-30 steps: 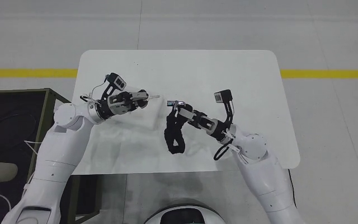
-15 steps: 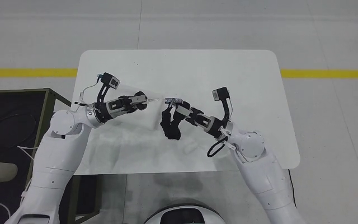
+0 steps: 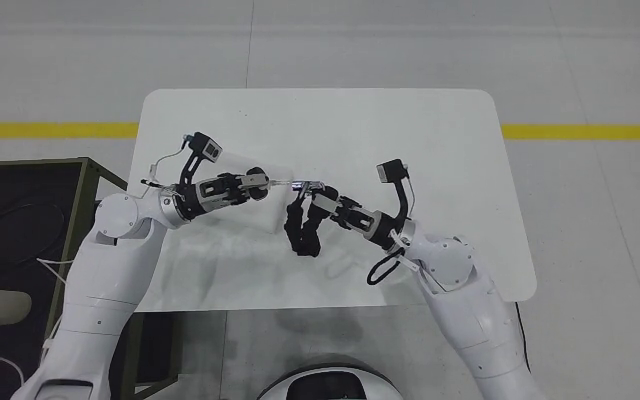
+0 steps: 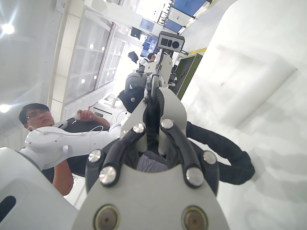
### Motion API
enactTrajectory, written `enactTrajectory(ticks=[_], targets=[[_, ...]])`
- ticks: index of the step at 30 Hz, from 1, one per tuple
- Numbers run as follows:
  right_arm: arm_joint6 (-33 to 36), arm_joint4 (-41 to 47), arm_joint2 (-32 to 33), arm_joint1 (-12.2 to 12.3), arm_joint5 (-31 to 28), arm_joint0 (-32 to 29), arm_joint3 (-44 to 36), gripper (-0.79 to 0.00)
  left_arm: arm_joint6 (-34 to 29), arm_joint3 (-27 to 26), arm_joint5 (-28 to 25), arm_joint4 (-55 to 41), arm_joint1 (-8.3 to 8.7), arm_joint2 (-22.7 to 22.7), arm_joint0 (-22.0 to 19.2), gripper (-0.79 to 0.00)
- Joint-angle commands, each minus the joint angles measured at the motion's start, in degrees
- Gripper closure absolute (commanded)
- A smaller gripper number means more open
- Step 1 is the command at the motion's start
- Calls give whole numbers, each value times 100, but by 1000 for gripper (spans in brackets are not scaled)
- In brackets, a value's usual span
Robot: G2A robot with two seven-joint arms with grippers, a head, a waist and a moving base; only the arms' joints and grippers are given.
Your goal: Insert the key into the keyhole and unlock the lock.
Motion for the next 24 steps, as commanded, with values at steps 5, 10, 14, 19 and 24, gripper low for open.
enactTrajectory(ticks=[5, 10, 14, 19, 24], targets=[[19, -14, 16, 9, -10, -25, -3, 0, -60, -1, 68, 70, -23, 15, 6, 0], [12, -8, 14, 13, -36, -31, 30, 0, -78, -38, 50, 207, -40, 23, 17, 0], [14, -8, 1, 14, -46, -17, 50, 0, -61, -62, 18, 267, -52, 2, 39, 0], [32, -11, -2, 18, -36, -2, 61, 0, -60, -82, 3, 291, -68, -22, 52, 0], [92, -22, -1, 26, -1, 14, 54, 0, -80, -125, 8, 301, -88, -18, 63, 0]])
